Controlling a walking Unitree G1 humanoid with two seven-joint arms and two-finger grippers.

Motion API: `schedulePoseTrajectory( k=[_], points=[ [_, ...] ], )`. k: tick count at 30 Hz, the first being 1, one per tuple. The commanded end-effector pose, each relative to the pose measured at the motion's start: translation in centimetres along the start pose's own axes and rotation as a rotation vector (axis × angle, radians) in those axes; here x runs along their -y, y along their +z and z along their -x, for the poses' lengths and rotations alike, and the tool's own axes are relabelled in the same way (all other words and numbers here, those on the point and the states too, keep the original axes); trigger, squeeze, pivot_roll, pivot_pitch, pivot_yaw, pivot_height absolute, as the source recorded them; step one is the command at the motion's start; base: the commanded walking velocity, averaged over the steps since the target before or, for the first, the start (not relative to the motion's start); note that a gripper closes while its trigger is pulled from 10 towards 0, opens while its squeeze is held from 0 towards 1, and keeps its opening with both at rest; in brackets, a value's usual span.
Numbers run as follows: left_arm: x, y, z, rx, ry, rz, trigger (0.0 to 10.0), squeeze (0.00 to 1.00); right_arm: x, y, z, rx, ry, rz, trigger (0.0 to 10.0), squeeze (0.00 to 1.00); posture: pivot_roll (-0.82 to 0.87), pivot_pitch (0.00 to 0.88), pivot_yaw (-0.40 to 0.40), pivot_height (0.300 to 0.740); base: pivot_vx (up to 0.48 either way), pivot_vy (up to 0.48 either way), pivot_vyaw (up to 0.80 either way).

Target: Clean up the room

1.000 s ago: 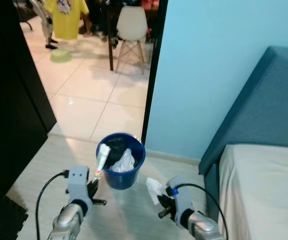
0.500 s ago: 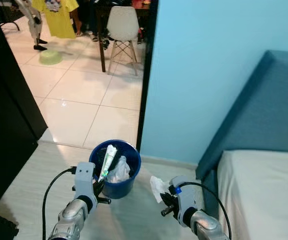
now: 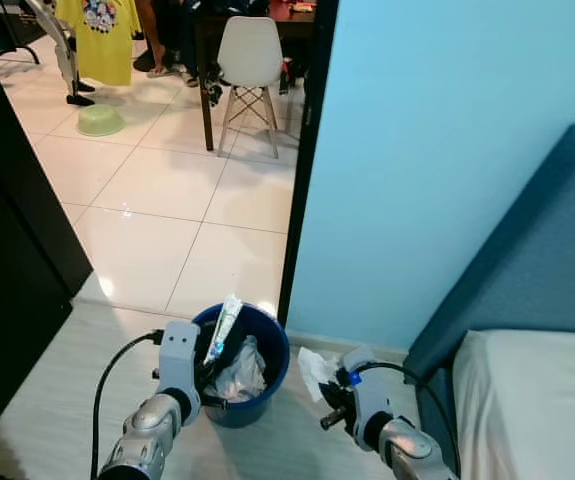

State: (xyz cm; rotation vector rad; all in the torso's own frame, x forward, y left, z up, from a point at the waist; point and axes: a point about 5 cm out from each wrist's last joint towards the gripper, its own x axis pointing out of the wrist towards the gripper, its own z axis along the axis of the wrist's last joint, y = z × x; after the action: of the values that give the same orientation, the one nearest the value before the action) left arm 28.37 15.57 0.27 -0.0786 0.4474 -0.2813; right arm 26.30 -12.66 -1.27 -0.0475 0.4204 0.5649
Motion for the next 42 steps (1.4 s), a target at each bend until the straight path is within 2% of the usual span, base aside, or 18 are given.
schedulePoseTrajectory(
  k=[1, 8, 16, 24, 26, 29, 39, 40, 42],
  points=[
    [0.4, -0.5, -0.1, -0.036, -0.026, -0.01, 10.0, 0.0, 0.4, -0.8, 0.5, -0.031, -0.007, 0.0, 10.0, 0.0, -0.08, 0.137, -0.061, 0.74, 0.36, 0.0, -0.79],
    [0.6, -0.5, -0.2, -0.044, -0.03, -0.017, 10.0, 0.0, 0.4, -0.8, 0.5, -0.026, -0.015, -0.011, 10.0, 0.0, -0.08, 0.138, -0.06, 0.74, 0.36, 0.0, -0.79],
    [0.6, -0.7, -0.4, -0.081, -0.025, -0.042, 10.0, 0.0, 0.4, -0.7, 0.6, -0.015, -0.021, -0.004, 10.0, 0.0, -0.09, 0.14, -0.056, 0.74, 0.347, 0.0, 0.0],
    [-0.2, -1.6, -0.4, -0.197, 0.064, -0.104, 10.0, 0.0, 0.4, -0.7, 0.6, -0.014, -0.023, -0.004, 10.0, 0.0, -0.09, 0.14, -0.055, 0.74, 0.037, 0.0, 0.0],
    [-0.6, -2.2, -0.3, -0.252, 0.094, -0.12, 10.0, 0.0, 0.4, -0.7, 0.6, -0.013, -0.024, -0.004, 10.0, 0.0, -0.09, 0.141, -0.055, 0.74, 0.0, 0.0, 0.0],
    [-0.7, -2.6, -0.2, -0.28, 0.116, -0.108, 10.0, 0.0, 0.4, -0.7, 0.6, -0.014, -0.025, -0.004, 10.0, 0.0, -0.1, 0.142, -0.056, 0.74, 0.0, 0.0, 0.0],
    [-0.3, -2.3, -0.4, -0.237, 0.112, -0.083, 10.0, 0.0, 0.4, -0.8, 0.7, -0.013, -0.031, -0.002, 10.0, 0.0, -0.11, 0.144, -0.056, 0.74, 0.0, 0.0, 0.0],
    [-0.2, -2.2, -0.5, -0.229, 0.109, -0.085, 10.0, 1.0, 0.4, -0.9, 0.8, -0.012, -0.037, -0.004, 10.0, 0.0, -0.11, 0.147, -0.057, 0.74, 0.0, 0.0, 0.0],
    [-0.2, -2.2, -0.5, -0.229, 0.109, -0.085, 10.0, 1.0, 0.4, -0.9, 0.8, -0.012, -0.037, -0.004, 10.0, 0.0, -0.11, 0.147, -0.057, 0.74, 0.0, 0.0, 0.0]
  ],
)
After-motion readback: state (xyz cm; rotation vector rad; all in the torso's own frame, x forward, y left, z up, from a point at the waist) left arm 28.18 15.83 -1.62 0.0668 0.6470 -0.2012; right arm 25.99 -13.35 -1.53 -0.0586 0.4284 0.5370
